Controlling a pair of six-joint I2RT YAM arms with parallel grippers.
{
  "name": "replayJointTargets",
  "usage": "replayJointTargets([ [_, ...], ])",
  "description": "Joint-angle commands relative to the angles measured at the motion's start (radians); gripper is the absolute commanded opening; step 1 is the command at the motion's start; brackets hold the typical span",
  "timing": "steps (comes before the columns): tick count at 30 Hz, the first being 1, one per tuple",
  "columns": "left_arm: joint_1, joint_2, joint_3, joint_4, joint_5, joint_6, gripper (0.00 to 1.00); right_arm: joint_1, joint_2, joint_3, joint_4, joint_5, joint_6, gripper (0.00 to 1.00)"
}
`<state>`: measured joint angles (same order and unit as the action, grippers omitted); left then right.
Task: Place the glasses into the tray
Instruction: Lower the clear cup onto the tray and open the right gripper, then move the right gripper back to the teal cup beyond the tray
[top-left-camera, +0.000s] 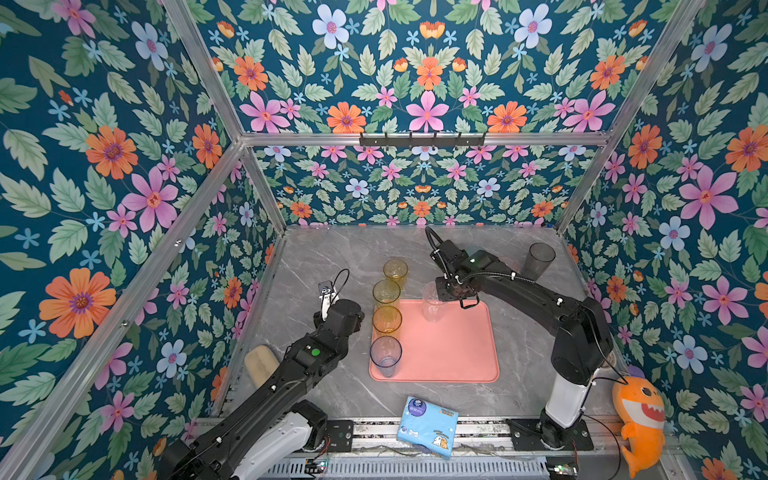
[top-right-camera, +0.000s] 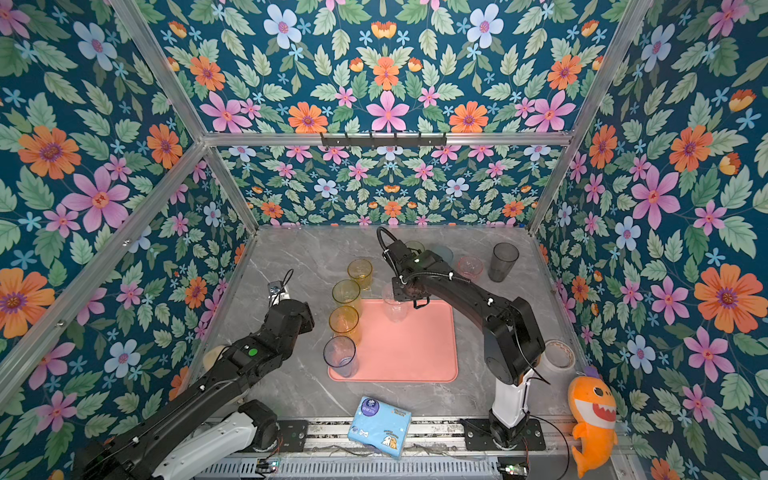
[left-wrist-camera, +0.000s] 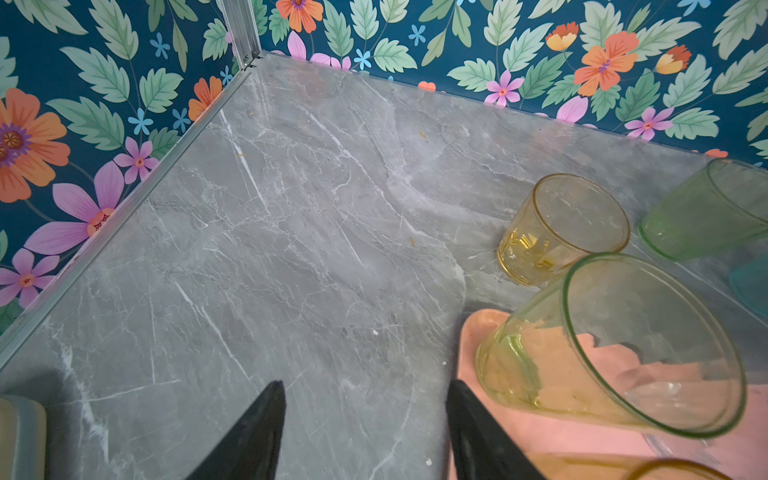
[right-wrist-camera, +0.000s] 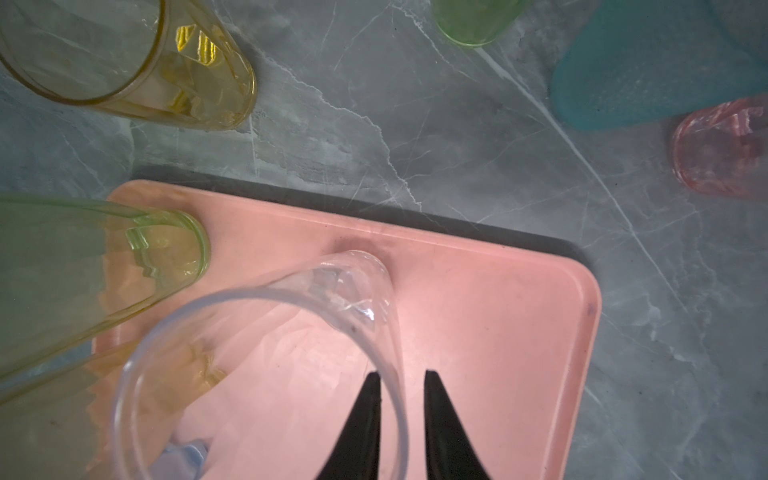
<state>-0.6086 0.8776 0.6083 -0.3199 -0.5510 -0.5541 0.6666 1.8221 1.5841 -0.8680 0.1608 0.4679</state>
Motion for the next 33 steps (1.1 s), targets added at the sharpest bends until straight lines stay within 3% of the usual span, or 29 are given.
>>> replayJointTargets([
  [1, 0.001, -0.002, -0.002, 0.012, -0.011, -0.007, 0.64, 0.001, -0.018, 0.007, -0.022, 0.007, 0.017, 0.23],
  [13, 0.001, -0.008, 0.002, 0.011, -0.012, -0.005, 0.64, 0.001, -0.085, 0.045, -0.028, 0.018, -0.003, 0.32],
  [21, 0.001, -0.009, 0.013, 0.011, -0.010, -0.001, 0.64, -0.008, -0.124, 0.109, -0.010, 0.152, -0.095, 0.41],
  [25, 0.001, -0.012, 0.016, 0.004, -0.010, 0.000, 0.64, -0.040, -0.129, 0.141, -0.006, 0.200, -0.134, 0.43],
  [33, 0.001, -0.023, 0.016, -0.004, -0.013, 0.000, 0.64, -0.170, -0.144, 0.143, 0.046, 0.147, -0.171, 0.44],
])
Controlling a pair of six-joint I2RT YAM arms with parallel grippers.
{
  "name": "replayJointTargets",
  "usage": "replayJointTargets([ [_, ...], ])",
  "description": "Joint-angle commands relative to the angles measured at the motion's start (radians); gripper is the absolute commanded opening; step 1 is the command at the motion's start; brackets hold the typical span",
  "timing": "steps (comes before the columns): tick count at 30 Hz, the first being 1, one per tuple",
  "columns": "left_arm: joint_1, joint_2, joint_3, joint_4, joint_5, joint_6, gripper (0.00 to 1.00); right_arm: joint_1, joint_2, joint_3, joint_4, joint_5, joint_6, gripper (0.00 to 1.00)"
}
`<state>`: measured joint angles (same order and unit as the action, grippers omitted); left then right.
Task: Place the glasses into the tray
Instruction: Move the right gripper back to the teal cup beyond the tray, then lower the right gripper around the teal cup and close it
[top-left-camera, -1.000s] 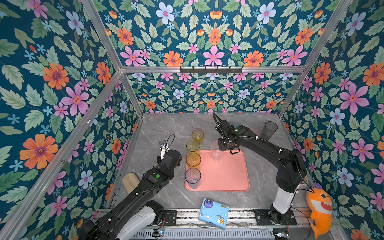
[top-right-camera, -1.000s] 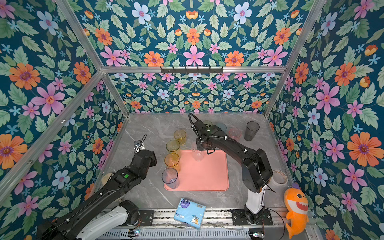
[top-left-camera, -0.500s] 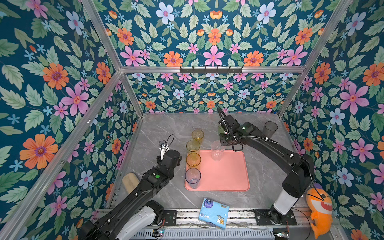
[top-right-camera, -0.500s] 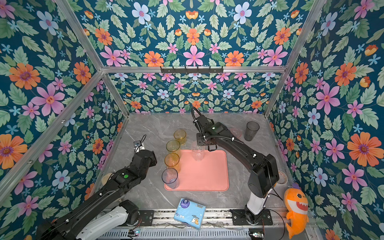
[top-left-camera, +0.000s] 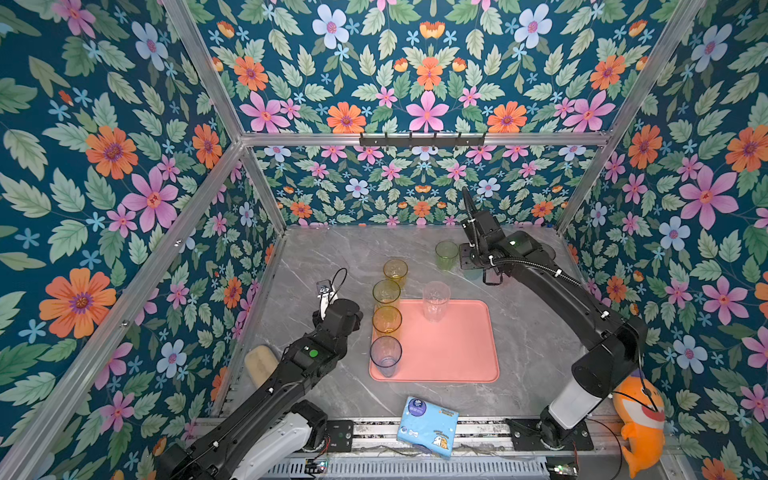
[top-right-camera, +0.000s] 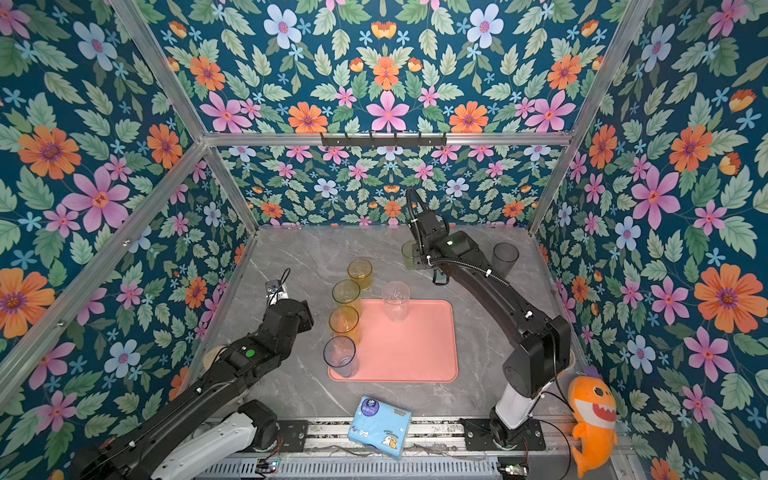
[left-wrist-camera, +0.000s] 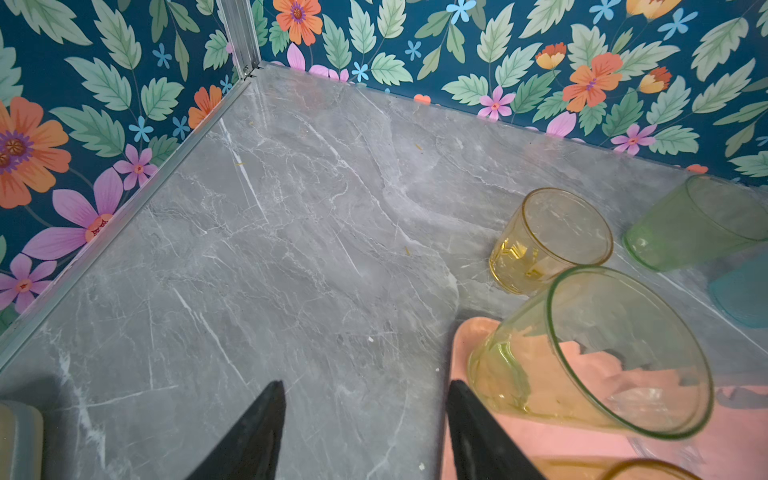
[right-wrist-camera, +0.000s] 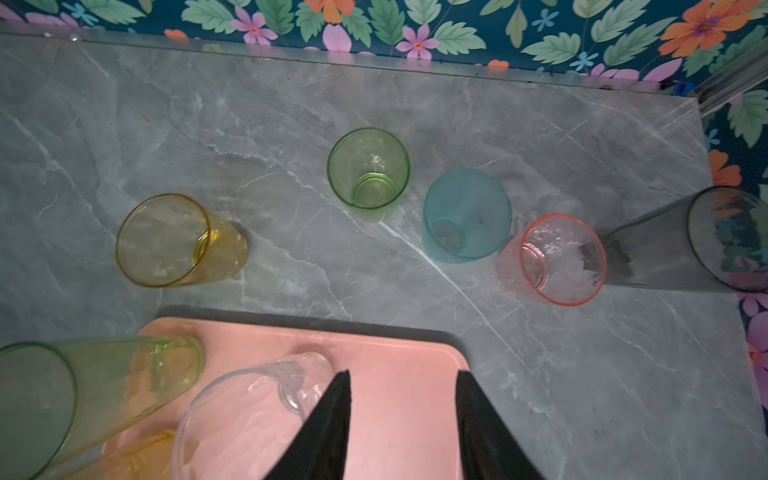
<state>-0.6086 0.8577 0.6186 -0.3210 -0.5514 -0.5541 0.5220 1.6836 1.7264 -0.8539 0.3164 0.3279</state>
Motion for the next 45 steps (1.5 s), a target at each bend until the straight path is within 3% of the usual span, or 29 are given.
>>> replayJointTargets([
  [1, 0.001, -0.003, 0.007, -0.004, -0.011, 0.000, 0.64, -0.044, -0.001, -0.001, 0.037, -0.016, -0.040, 0.44],
  [16, 0.001, 0.000, 0.003, -0.006, -0.004, -0.004, 0.64, -0.276, 0.131, 0.043, 0.057, -0.166, -0.064, 0.44],
  [45, 0.002, 0.002, 0.002, -0.015, 0.007, -0.018, 0.64, -0.340, 0.393, 0.224, -0.006, -0.274, -0.040, 0.44],
])
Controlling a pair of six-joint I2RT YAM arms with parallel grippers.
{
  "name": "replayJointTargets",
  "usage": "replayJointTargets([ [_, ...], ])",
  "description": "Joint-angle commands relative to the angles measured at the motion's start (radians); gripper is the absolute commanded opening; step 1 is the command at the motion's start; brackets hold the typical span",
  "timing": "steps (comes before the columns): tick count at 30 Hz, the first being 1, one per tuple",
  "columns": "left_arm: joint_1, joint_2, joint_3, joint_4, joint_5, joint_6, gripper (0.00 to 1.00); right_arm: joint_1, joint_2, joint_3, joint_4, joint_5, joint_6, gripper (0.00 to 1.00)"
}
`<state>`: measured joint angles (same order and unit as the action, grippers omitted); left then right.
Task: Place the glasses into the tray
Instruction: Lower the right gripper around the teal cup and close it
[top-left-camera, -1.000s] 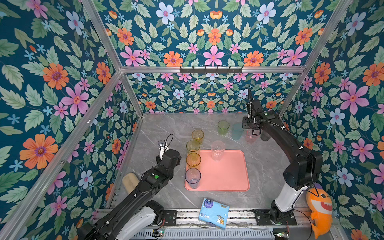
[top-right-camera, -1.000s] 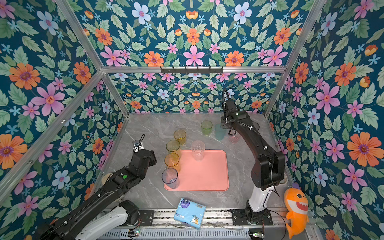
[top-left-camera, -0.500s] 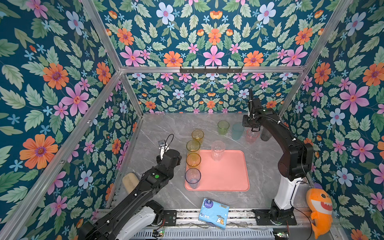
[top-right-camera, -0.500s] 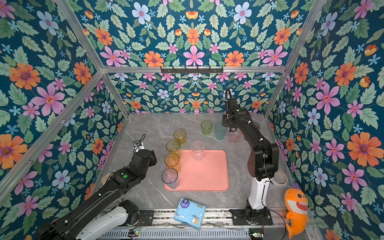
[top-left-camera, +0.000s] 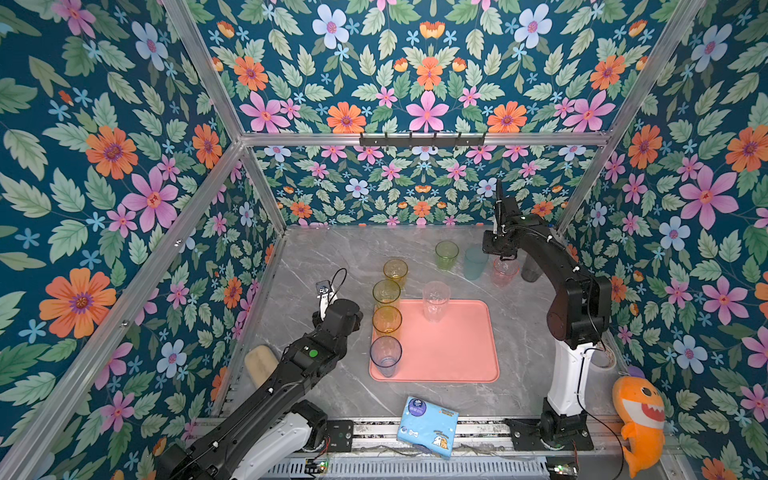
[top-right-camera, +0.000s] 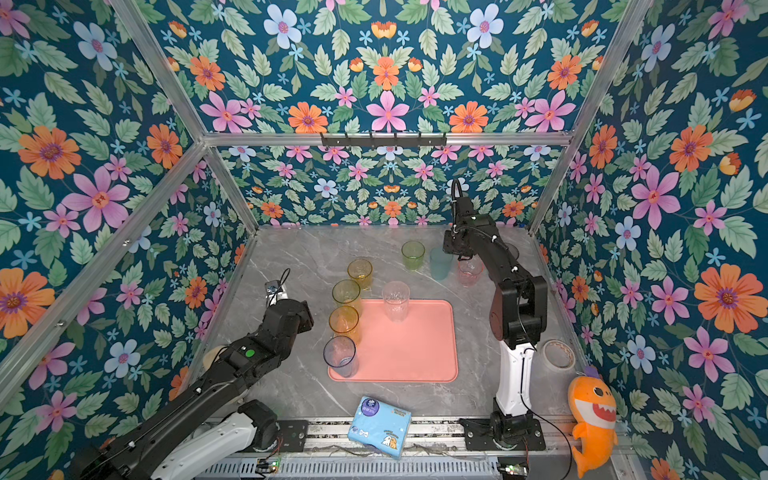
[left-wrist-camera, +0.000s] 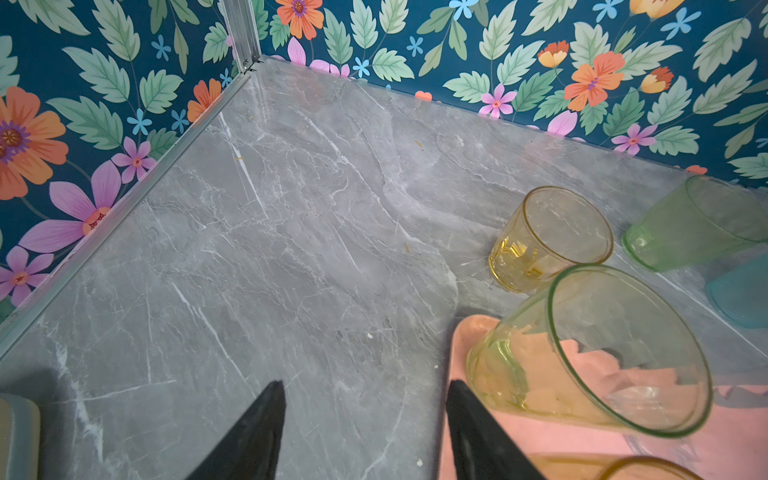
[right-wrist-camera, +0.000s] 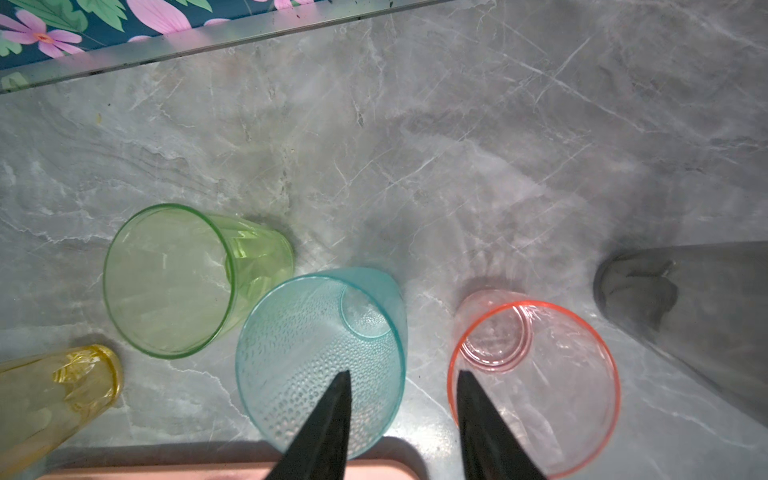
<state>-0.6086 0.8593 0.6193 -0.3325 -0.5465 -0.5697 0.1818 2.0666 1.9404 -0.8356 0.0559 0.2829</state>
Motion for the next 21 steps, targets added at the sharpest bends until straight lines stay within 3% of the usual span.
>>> replayJointTargets([
  [1, 0.001, 0.001, 0.002, -0.004, 0.002, -0.004, 0.64, -0.001, 0.014, 0.011, -0.024, -0.014, 0.006, 0.43],
  [21, 0.001, 0.001, 0.002, -0.005, 0.016, -0.014, 0.64, -0.002, 0.081, 0.026, -0.039, -0.047, 0.013, 0.33],
])
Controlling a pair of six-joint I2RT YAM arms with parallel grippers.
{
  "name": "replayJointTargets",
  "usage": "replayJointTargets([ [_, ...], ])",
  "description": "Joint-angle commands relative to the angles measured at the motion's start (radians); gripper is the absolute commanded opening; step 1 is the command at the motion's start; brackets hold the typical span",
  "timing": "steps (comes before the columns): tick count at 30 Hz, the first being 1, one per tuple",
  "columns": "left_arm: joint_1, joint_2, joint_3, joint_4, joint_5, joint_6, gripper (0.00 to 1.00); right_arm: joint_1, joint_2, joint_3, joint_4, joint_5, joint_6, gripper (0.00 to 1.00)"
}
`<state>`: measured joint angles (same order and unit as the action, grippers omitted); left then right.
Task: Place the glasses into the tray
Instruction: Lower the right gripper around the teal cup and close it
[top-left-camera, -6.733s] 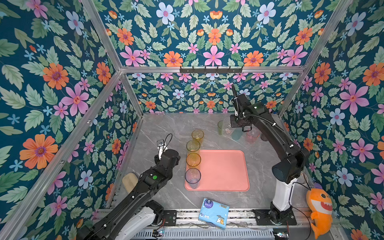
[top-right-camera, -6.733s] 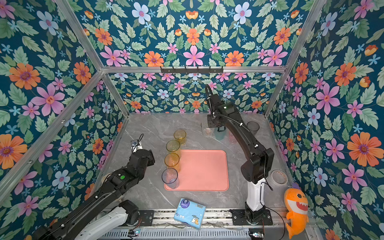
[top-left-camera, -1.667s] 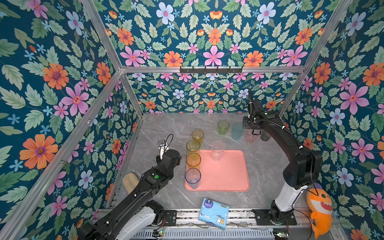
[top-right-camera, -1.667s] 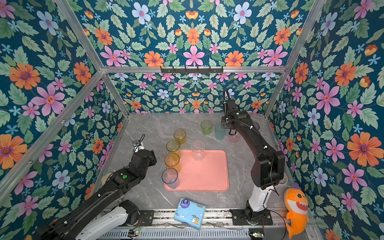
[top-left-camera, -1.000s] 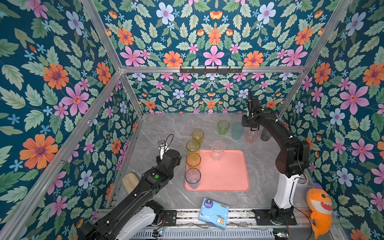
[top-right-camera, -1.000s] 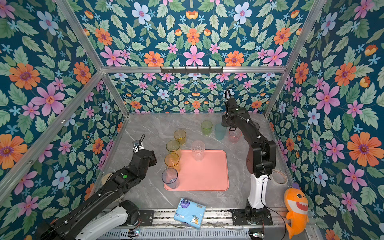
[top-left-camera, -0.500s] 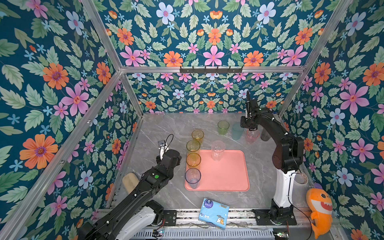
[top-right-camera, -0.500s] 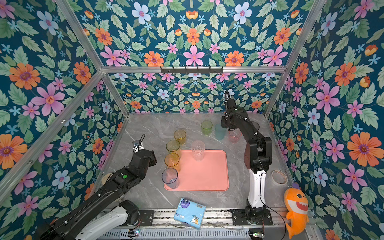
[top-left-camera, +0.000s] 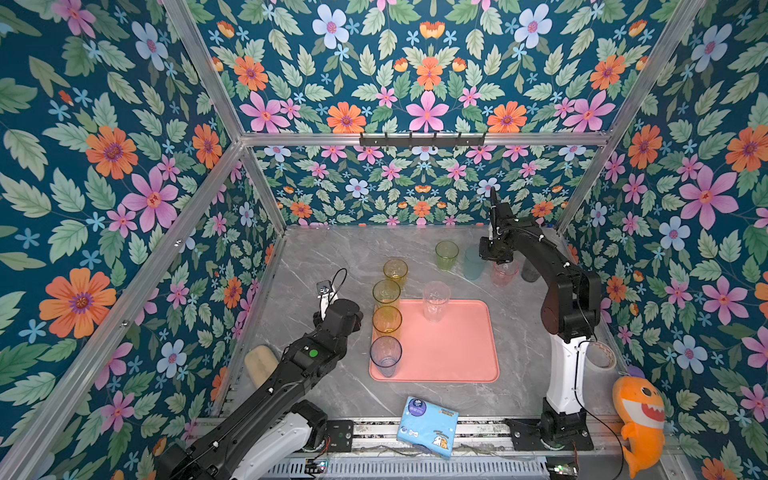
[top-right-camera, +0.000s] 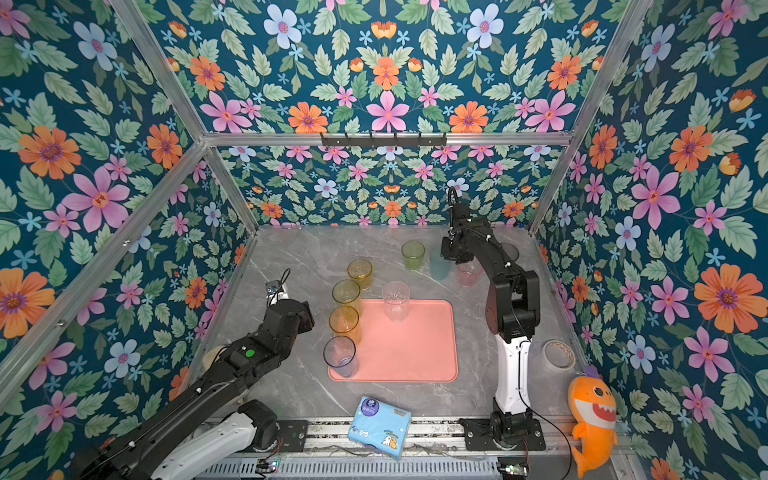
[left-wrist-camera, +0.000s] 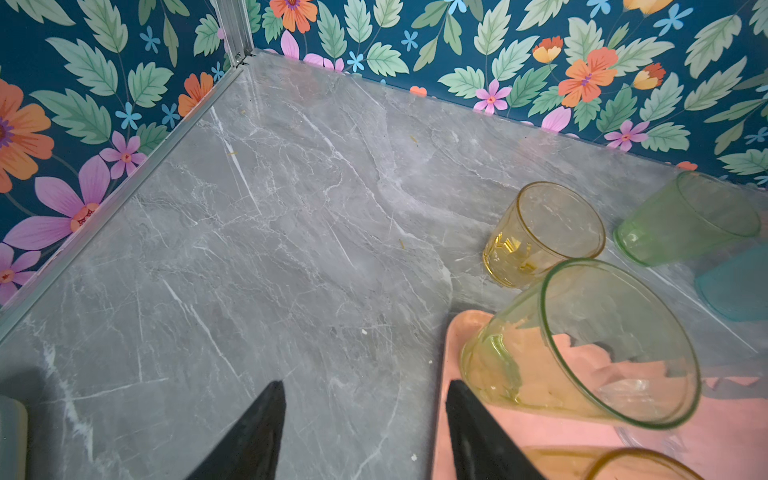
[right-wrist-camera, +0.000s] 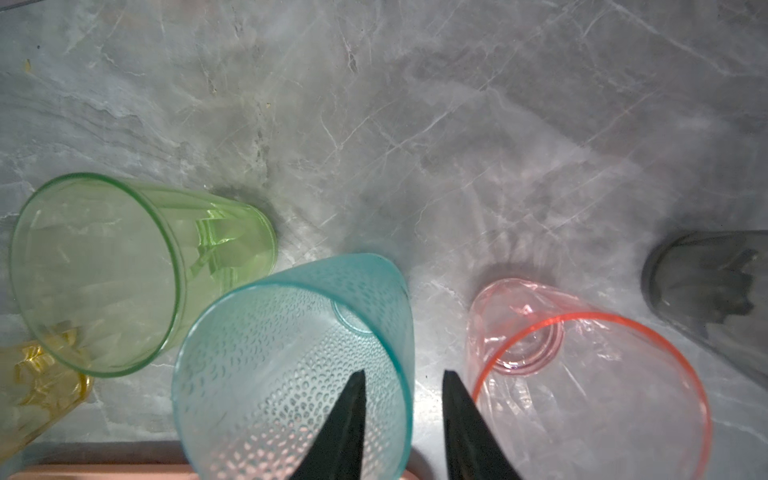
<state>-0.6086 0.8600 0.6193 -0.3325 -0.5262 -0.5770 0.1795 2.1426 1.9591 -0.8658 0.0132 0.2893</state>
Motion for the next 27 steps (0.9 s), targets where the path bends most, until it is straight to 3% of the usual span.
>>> replayJointTargets([
  [1, 0.001, 0.001, 0.002, -0.006, -0.003, -0.007, 0.64, 0.000, 0.006, 0.009, -0.010, -0.004, 0.007, 0.33],
  [8, 0.001, -0.012, 0.000, -0.011, -0.004, -0.010, 0.64, -0.003, 0.018, 0.018, -0.015, -0.004, 0.007, 0.32],
  [27, 0.001, -0.009, 0.002, -0.010, 0.008, -0.011, 0.64, -0.004, 0.041, 0.037, -0.020, -0.013, 0.005, 0.15],
])
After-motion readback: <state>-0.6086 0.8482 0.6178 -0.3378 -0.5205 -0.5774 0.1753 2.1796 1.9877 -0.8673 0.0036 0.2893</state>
